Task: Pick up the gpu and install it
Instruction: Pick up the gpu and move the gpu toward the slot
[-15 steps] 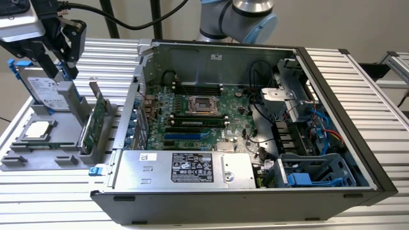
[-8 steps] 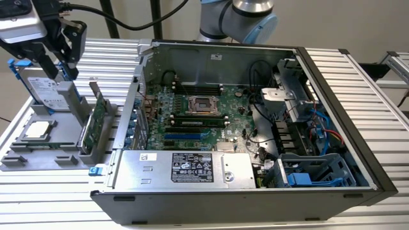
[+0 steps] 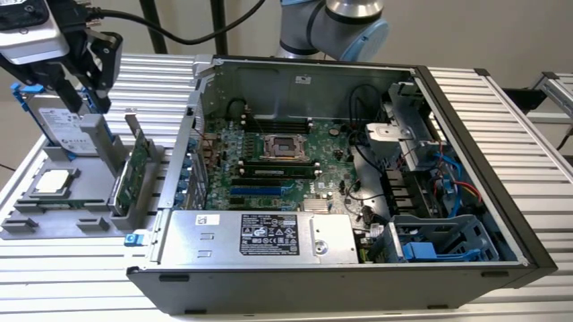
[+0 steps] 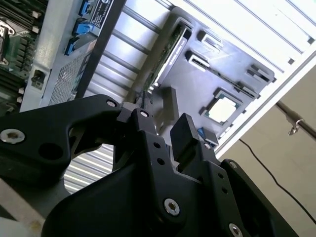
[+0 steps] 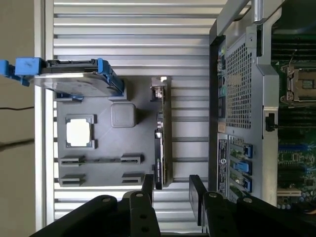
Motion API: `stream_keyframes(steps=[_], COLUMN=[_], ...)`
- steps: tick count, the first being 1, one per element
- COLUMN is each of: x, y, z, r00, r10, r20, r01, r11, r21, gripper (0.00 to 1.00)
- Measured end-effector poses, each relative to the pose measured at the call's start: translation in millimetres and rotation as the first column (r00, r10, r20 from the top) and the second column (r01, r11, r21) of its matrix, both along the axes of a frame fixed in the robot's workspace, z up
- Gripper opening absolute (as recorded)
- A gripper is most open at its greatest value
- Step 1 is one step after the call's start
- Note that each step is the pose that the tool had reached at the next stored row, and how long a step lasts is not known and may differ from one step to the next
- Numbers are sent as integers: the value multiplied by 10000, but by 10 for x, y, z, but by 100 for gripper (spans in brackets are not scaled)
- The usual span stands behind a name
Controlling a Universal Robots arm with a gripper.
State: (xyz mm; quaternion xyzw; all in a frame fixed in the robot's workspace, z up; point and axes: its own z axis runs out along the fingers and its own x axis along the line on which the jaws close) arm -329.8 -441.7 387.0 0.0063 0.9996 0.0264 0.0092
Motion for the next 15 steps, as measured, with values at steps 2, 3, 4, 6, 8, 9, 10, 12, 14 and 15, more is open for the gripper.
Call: stream_keyframes(steps=[2,3,4,6,8,9,10,12,14,15], x=[0,0,0,0,0,0,0,0,0,0], y=[0,0,0,0,0,0,0,0,0,0], z=[-10,-16,-21,-31,-40,-44,-48,-54,-58,-60], r00=[10000,10000,10000,10000,10000,10000,10000,10000,10000,10000], r10=[8,12,15,21,27,30,32,35,37,37], r20=[0,1,1,0,0,0,0,-1,-2,-1], r01=[-8,-12,-15,-21,-27,-30,-32,-35,-37,-37], r11=[10000,10000,10000,10000,10000,10000,10000,10000,10000,10000], r21=[0,1,0,0,0,0,0,0,-1,0], gripper=[100,100,100,100,100,100,100,100,100,100])
